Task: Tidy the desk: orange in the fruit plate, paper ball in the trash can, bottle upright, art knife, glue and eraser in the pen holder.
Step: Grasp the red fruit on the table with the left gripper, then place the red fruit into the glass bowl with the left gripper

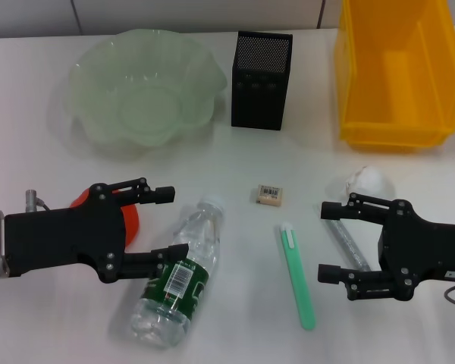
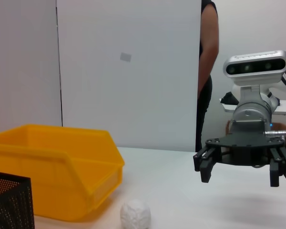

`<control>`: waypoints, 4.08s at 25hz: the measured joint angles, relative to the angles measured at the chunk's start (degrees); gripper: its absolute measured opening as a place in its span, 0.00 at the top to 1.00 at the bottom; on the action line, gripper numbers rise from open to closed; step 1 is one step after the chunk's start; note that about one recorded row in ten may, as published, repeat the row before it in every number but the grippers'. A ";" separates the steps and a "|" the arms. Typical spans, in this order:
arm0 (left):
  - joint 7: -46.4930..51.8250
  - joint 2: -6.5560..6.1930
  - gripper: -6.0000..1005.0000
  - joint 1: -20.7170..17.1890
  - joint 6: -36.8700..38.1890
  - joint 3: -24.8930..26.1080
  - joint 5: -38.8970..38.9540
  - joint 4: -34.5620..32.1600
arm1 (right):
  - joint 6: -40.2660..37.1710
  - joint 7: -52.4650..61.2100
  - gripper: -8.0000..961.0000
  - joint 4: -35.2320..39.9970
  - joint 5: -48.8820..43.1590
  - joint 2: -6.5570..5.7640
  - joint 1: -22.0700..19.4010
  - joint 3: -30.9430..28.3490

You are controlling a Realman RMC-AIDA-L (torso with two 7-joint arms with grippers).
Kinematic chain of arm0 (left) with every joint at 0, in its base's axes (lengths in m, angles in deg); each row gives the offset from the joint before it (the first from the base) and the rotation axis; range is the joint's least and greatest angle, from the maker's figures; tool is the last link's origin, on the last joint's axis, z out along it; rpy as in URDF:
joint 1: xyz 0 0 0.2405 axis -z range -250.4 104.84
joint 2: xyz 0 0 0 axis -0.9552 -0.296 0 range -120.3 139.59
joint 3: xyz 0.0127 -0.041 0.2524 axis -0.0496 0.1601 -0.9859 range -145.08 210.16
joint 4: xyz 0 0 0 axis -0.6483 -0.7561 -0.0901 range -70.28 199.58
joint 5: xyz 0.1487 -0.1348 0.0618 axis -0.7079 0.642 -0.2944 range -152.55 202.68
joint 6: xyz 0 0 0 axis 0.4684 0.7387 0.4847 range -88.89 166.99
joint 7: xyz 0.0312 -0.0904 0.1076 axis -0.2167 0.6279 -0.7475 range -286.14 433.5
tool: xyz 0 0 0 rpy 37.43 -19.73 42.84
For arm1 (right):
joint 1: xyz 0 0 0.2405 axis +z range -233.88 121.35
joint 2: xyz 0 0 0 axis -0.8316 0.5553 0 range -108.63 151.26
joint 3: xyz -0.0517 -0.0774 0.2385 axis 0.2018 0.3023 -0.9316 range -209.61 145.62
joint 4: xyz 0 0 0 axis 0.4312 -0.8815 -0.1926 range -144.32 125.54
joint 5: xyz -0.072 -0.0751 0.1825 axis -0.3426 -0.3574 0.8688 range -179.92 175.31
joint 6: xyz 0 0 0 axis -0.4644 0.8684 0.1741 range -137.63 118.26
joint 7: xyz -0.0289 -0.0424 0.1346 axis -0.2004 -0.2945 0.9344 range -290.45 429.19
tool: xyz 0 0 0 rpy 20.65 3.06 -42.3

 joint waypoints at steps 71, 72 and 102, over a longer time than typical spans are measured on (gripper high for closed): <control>1.76 0.20 0.87 1.77 -7.69 13.71 8.52 1.16 | -1.74 -2.00 0.13 -1.29 0.97 0.11 -3.58 -11.04; 3.14 0.20 0.88 3.77 -9.09 13.99 9.27 1.16 | -1.88 -2.01 0.13 -1.33 0.97 0.14 -3.70 -11.14; -0.48 0.10 0.57 10.14 -23.41 10.73 17.84 6.94 | -2.55 10.14 0.13 5.53 0.99 0.09 -2.12 -11.33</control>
